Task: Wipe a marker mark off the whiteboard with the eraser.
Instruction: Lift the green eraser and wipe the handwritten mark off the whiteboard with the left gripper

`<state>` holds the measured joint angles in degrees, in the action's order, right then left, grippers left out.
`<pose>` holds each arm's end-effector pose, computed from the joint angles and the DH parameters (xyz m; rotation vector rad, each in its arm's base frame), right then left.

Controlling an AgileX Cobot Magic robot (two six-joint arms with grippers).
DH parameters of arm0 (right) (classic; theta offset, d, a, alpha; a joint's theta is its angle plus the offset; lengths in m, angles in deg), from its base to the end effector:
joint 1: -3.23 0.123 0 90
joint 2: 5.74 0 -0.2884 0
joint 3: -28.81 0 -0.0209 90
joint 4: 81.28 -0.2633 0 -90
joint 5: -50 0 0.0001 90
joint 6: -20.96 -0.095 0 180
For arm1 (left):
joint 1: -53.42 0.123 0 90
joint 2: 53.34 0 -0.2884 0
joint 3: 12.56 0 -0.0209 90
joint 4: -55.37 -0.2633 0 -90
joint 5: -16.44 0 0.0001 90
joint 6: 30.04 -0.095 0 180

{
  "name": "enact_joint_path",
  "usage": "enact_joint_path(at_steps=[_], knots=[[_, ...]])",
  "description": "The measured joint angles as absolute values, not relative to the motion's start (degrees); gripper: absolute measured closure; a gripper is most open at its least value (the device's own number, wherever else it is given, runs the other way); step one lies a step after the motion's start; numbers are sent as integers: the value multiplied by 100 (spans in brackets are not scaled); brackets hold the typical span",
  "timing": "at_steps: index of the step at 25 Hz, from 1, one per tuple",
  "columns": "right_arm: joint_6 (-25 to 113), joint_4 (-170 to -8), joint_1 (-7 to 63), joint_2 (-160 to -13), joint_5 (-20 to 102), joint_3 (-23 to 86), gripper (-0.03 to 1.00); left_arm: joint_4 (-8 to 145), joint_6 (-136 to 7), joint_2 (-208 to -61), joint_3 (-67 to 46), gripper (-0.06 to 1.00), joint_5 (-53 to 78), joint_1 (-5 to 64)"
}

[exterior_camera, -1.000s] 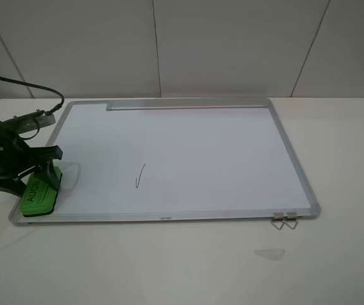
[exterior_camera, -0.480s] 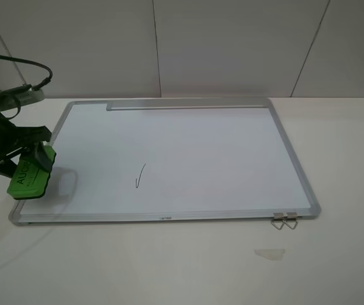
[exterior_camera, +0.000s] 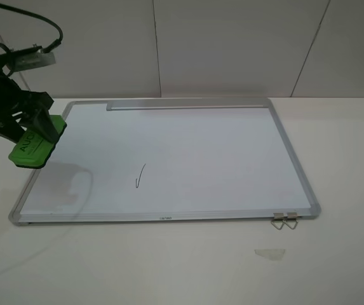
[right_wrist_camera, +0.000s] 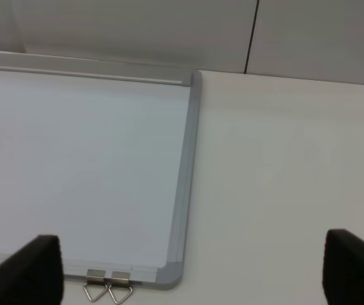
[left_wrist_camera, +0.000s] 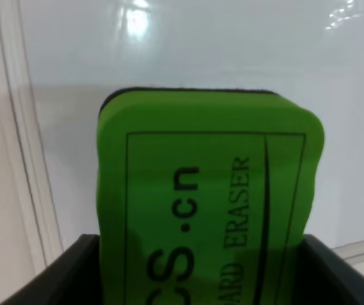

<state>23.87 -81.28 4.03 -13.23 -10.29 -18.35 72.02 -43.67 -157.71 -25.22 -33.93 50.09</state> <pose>0.0028 0.0000 0.2898 -0.0649 2.0051 -0.0236 0.3358 -0.0406 0.2113 0.1940 2.8784 -0.3238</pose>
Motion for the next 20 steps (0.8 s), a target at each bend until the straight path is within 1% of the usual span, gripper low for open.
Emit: enact_joint_path(at_steps=[4, 13, 16, 20], knots=[[2387, -8128, 403, -1323, -1029, -1835, 15, 7202, -4410, -16059, -1843, 35, -3545, 4252], [2387, -8128, 403, -1323, -1029, -1835, 15, 6935, -4410, -17560, -61, 35, -4390, 2798], [2387, -8128, 403, -1323, -1029, -1835, 15, 6479, -4490, -17991, 257, 35, -4704, 2389], [2387, -8128, 403, -1323, -1029, -1835, 15, 5860, -4860, -18369, 307, 35, -5080, 2018]])
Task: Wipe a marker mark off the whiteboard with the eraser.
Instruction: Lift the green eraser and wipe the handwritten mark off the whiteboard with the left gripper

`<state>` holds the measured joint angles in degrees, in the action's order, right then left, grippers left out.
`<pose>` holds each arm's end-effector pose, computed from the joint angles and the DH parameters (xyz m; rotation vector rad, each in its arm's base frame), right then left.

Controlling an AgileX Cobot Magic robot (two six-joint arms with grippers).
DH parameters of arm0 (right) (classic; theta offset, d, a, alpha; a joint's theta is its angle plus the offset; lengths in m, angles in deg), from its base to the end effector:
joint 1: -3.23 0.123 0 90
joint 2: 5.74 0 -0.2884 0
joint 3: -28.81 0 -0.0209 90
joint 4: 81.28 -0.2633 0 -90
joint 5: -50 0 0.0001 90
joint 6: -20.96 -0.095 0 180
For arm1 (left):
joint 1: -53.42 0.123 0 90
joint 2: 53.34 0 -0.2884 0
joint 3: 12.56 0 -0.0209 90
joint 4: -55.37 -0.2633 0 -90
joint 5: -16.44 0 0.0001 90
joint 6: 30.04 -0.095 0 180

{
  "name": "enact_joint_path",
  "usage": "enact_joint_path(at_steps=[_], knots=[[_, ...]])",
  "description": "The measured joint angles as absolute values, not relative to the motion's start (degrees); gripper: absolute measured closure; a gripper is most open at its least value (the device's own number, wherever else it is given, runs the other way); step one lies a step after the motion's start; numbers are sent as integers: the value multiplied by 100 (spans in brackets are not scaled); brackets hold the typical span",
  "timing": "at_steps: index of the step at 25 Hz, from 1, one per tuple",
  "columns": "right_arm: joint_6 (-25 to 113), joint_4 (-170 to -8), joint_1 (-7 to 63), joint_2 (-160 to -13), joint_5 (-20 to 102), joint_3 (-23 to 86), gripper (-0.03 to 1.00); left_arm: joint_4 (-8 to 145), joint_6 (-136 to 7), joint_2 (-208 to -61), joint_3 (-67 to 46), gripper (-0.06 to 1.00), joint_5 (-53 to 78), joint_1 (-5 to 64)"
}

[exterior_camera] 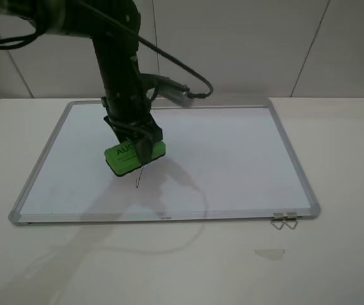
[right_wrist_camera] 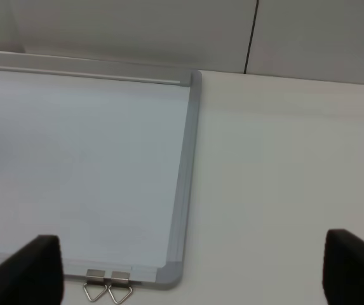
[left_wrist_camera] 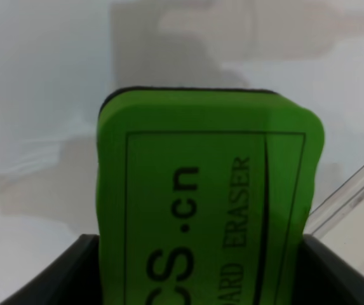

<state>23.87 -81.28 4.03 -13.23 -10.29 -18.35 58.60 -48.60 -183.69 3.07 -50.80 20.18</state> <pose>0.0028 0.0000 0.2898 -0.0649 2.0051 -0.0236 0.3581 -0.2406 0.1569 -1.3224 -2.8040 0.0726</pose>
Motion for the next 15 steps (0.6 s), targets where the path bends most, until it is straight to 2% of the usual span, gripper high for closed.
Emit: enact_joint_path(at_steps=[6, 15], knots=[[2387, -8128, 403, -1323, -1029, -1835, 15, 5753, -5342, -18603, 307, 35, -5093, 1841], [2387, -8128, 403, -1323, -1029, -1835, 15, 5802, -5398, -18610, -401, 35, -3896, 1823]])
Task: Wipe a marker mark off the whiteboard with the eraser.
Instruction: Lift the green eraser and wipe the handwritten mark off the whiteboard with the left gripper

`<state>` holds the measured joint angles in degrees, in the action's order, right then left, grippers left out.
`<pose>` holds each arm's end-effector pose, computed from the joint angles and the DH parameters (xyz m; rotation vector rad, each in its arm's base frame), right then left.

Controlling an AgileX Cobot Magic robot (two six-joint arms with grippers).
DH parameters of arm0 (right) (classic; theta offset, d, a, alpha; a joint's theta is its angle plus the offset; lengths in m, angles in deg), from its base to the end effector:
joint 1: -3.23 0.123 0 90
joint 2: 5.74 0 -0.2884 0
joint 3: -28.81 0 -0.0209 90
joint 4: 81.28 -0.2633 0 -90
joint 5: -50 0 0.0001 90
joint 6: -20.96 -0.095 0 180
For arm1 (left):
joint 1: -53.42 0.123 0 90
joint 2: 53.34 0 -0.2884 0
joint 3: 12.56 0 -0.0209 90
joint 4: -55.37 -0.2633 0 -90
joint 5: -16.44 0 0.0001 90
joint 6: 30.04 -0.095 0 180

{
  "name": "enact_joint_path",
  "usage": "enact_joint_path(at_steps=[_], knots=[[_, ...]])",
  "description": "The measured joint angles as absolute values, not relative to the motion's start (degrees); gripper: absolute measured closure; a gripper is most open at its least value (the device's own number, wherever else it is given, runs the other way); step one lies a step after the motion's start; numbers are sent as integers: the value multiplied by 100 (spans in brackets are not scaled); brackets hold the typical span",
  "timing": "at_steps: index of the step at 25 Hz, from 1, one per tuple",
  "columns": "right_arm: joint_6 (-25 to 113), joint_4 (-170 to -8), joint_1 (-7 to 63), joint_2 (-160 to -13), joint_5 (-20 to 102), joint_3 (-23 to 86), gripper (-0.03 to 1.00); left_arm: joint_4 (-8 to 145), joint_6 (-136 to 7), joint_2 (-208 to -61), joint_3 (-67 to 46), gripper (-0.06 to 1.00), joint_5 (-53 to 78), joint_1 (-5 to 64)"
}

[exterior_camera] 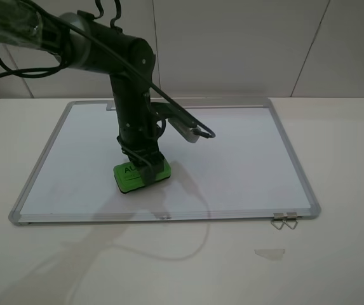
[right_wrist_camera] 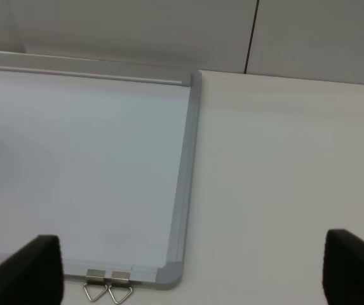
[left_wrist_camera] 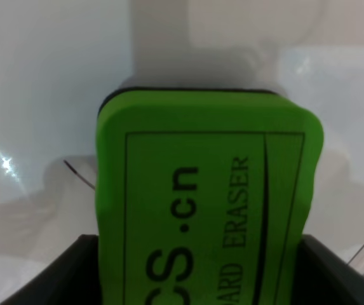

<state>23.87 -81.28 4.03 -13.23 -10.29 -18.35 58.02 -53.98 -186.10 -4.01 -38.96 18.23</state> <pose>0.0028 0.0000 0.2898 -0.0649 2.0051 -0.0236 0.3460 -0.2484 0.1091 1.5125 2.7494 -0.0606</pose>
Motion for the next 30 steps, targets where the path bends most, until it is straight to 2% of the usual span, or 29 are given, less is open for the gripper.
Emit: enact_joint_path(at_steps=[19, 30], knots=[[2387, -8128, 403, -1323, -1029, -1835, 15, 5990, -5302, -18463, -1310, 35, -2837, 1890], [2387, -8128, 403, -1323, -1029, -1835, 15, 6112, -4433, -18463, -1314, 35, -2269, 2887]])
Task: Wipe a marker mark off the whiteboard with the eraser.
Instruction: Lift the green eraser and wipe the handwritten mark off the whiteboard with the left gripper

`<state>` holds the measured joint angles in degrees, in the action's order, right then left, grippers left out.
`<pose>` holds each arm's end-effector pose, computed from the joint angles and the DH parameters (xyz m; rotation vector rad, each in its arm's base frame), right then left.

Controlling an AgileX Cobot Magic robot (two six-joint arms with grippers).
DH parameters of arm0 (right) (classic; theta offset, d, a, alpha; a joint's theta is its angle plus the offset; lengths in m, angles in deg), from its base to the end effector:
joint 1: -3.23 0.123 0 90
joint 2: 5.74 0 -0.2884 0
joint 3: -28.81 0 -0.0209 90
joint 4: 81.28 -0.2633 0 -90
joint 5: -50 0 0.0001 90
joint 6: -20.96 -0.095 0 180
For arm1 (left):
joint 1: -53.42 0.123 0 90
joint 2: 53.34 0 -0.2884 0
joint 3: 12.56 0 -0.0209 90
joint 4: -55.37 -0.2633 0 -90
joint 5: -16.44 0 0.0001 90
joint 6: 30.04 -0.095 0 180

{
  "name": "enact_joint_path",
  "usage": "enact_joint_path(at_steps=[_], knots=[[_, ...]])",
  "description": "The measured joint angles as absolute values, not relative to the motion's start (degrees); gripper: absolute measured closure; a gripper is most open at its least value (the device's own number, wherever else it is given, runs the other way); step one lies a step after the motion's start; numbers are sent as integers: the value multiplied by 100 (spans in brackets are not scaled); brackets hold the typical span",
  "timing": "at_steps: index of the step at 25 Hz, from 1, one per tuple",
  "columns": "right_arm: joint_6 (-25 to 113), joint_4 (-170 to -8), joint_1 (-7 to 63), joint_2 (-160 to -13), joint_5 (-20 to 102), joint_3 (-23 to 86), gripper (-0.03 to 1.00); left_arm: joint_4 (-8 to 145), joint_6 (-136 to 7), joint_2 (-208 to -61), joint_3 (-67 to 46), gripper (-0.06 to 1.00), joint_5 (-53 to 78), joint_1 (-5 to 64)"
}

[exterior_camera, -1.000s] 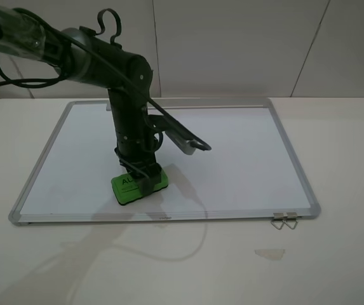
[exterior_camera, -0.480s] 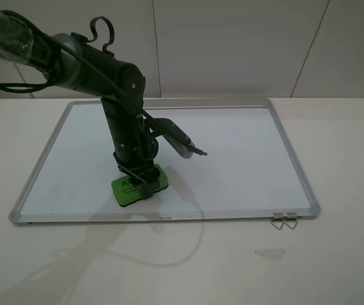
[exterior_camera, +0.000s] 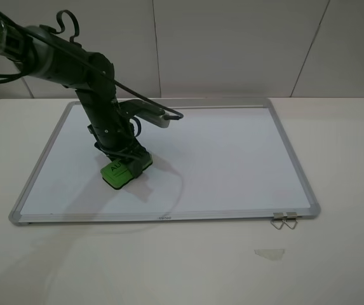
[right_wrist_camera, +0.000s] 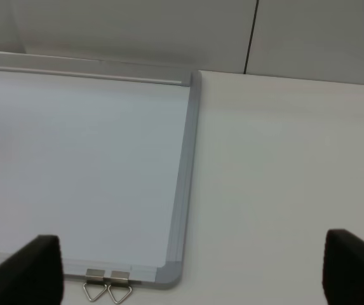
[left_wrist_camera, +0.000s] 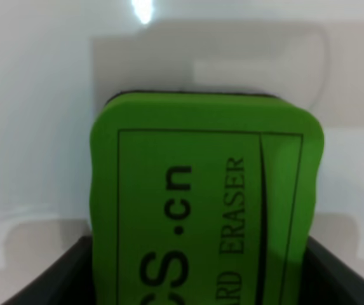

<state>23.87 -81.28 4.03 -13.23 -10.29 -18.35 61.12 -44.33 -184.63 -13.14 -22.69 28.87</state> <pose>0.0028 0.0000 0.2898 -0.0649 2.0051 -0.0236 0.3752 -0.1780 0.0859 0.8904 2.8532 -0.1244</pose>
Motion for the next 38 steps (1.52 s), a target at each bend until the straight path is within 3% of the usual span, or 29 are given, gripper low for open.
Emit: enact_joint_path(at_steps=[5, 13, 27, 32, 38], knots=[[2387, -8128, 403, -1323, -1029, -1835, 15, 5997, -4236, -18463, -1314, 35, -2243, 3133], [2387, -8128, 403, -1323, -1029, -1835, 15, 5933, -4255, -18463, -1314, 35, -2261, 2990], [2387, -8128, 403, -1323, -1029, -1835, 15, 6100, -4650, -18463, -1314, 35, -2477, 1632], [2387, -8128, 403, -1323, -1029, -1835, 15, 6292, -4668, -18463, -1314, 35, -2477, 1807], [2387, -8128, 403, -1323, -1029, -1835, 15, 6331, -4481, -18463, -1314, 35, -2274, 2531]])
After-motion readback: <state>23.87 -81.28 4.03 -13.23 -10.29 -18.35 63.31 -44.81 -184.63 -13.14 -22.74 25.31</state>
